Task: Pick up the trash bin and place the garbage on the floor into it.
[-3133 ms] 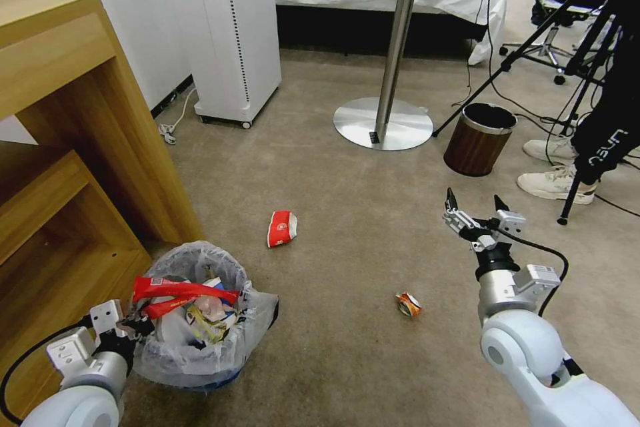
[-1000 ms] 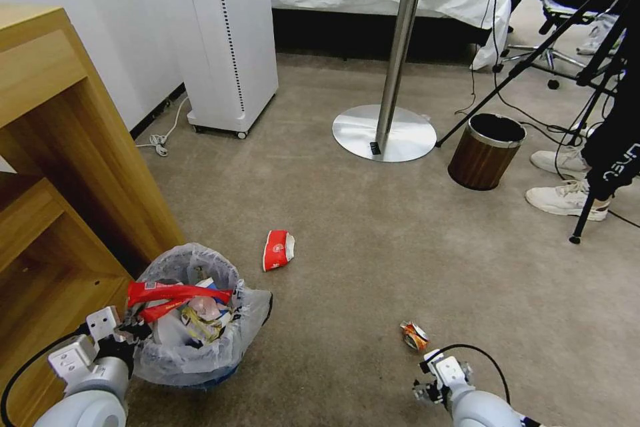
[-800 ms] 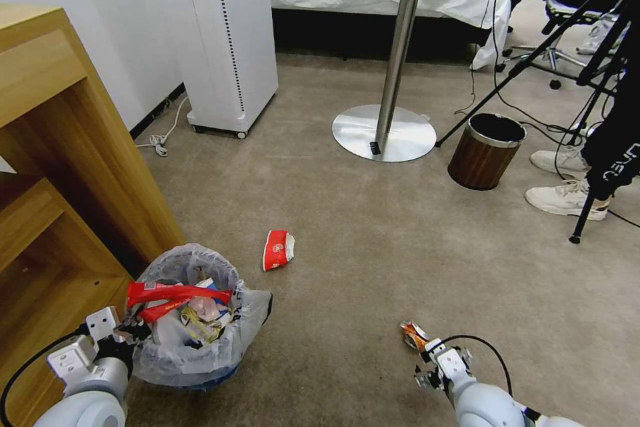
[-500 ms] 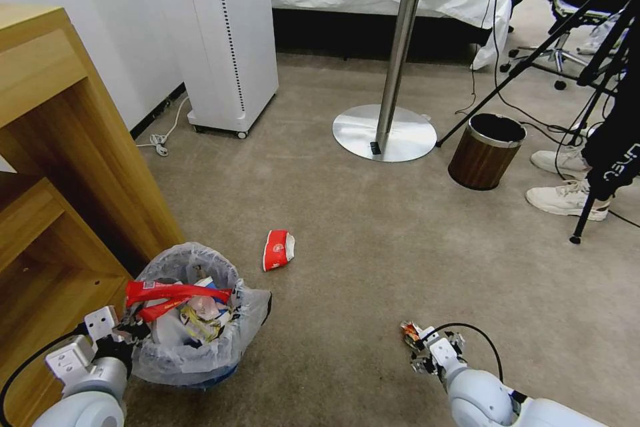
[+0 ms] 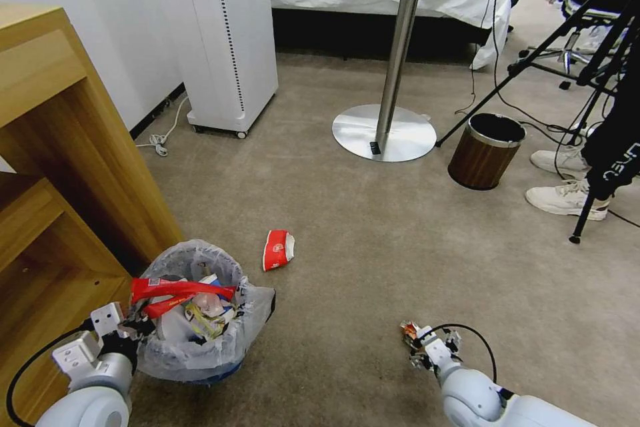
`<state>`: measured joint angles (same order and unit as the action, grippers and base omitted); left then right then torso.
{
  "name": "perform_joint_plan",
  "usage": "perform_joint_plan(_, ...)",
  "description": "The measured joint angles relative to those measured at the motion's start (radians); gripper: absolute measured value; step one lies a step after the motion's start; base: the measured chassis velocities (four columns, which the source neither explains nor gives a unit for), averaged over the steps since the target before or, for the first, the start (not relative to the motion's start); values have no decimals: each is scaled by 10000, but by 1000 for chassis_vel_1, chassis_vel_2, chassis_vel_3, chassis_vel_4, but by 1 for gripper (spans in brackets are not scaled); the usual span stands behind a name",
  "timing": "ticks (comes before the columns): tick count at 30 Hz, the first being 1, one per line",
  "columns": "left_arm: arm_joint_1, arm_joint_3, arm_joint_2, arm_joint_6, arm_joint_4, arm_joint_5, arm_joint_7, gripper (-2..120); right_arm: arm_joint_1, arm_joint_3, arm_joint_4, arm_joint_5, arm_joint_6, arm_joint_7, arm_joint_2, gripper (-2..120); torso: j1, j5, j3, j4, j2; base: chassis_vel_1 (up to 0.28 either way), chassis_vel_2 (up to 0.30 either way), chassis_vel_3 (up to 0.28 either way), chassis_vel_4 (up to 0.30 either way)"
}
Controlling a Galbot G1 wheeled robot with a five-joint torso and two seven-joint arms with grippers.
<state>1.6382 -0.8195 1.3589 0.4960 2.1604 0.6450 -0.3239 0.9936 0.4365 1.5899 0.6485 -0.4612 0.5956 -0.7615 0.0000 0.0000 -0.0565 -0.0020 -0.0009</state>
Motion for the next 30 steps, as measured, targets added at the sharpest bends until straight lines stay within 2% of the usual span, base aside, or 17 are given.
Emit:
perform_joint_plan(7, -39, 10, -44, 8, -9, 37, 2, 1, -48, 2, -250, -200, 149, -9, -53, 93, 0, 0, 0, 0, 0, 0, 0, 0, 0)
perform_joint_plan(10, -64, 42, -25, 18, -7, 46, 3, 1, -109, -27, -613, -454, 430, -134, -80, 84, 0, -1, 0, -1, 0, 0, 0, 0, 0)
perform_joint_plan(20, -66, 135, -6, 17, 25, 22, 43, 1, -249, 1, -1193, -815, 778, -276, -564, 84, 0, 1, 0, 0, 0, 0, 0, 0, 0)
perform_joint_plan(22, -87, 157, -11, 3, 26, 22, 55, 1, -251, 18, -1234, -899, 858, -286, -624, 76, 0, 0, 0, 0, 0, 0, 0, 0, 0)
perform_joint_plan(26, -122, 185, -11, -6, 39, 21, 57, 1, -251, 20, -1240, -926, 903, -277, -636, 71, 1, 0, 0, 0, 0, 0, 0, 0, 0)
perform_joint_plan(28, -192, 233, -11, -6, 65, 27, 61, 1, -249, 19, -1232, -976, 945, -262, -633, 58, 0, -1, 1, -1, 0, 0, 0, 0, 0)
perform_joint_plan(30, -209, 240, -11, -6, 70, 27, 61, 1, -246, 18, -1232, -984, 958, -259, -632, 55, 0, 0, 0, 0, 0, 0, 0, 0, 0)
